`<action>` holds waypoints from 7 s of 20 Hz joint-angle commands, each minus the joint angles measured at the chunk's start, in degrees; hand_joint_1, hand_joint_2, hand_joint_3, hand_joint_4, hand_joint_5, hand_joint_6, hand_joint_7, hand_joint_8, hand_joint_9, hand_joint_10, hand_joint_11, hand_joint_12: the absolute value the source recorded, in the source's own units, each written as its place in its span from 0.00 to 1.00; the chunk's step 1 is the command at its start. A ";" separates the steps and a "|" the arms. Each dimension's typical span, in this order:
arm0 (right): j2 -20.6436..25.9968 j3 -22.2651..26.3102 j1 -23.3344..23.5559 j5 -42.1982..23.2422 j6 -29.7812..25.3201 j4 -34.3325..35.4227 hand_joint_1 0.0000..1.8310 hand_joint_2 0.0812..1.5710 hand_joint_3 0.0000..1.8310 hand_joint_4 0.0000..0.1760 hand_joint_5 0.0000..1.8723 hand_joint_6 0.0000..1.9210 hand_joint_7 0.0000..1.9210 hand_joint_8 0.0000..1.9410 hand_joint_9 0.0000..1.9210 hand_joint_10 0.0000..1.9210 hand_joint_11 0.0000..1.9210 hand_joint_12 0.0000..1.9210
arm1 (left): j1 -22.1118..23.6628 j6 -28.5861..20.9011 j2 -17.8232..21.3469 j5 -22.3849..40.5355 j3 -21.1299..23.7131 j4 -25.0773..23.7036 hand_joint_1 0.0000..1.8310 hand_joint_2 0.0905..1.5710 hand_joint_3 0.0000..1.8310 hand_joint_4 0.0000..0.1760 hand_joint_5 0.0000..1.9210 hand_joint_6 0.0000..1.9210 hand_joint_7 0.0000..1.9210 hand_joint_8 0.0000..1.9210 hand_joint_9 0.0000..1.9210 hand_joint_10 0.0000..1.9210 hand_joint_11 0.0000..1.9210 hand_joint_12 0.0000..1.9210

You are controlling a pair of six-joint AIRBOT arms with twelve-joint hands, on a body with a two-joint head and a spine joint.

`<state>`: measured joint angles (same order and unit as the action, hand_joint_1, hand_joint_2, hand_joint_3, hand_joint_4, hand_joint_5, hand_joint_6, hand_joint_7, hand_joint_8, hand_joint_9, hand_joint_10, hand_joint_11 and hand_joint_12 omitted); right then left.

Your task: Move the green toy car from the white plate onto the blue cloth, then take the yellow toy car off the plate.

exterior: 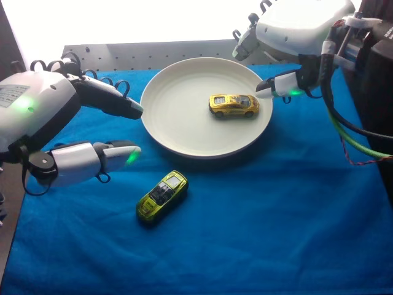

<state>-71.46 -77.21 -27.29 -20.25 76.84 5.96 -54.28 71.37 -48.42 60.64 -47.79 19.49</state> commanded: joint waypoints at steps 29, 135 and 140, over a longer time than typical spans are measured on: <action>-5.42 -3.98 0.43 -1.84 0.41 -0.57 0.46 0.60 0.00 0.00 0.41 0.00 0.31 0.17 0.20 0.56 0.14 0.89 | 0.40 -0.23 -0.15 7.52 0.36 -0.98 0.41 0.67 0.00 0.44 0.48 0.00 0.46 0.01 0.39 0.08 0.09 0.71; 22.51 30.86 -25.98 -38.35 -4.91 -0.78 0.32 0.63 0.03 0.00 0.19 0.30 0.17 0.40 0.12 0.56 0.05 0.92 | -6.34 -3.41 0.61 15.59 1.98 3.51 0.51 0.75 0.00 1.00 0.41 0.65 0.47 0.00 0.37 0.16 0.12 0.72; 25.13 30.53 -27.60 -61.01 -4.90 6.75 0.60 0.86 0.02 0.00 0.24 0.85 0.35 0.87 0.40 0.85 0.36 1.00 | -6.38 -8.82 1.19 21.38 -0.45 3.59 0.50 0.77 0.00 0.78 0.38 0.70 0.49 0.00 0.36 0.27 0.18 0.69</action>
<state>-46.50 -46.74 -55.31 -70.96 72.01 14.68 -61.01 62.41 -47.70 72.97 -48.29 23.79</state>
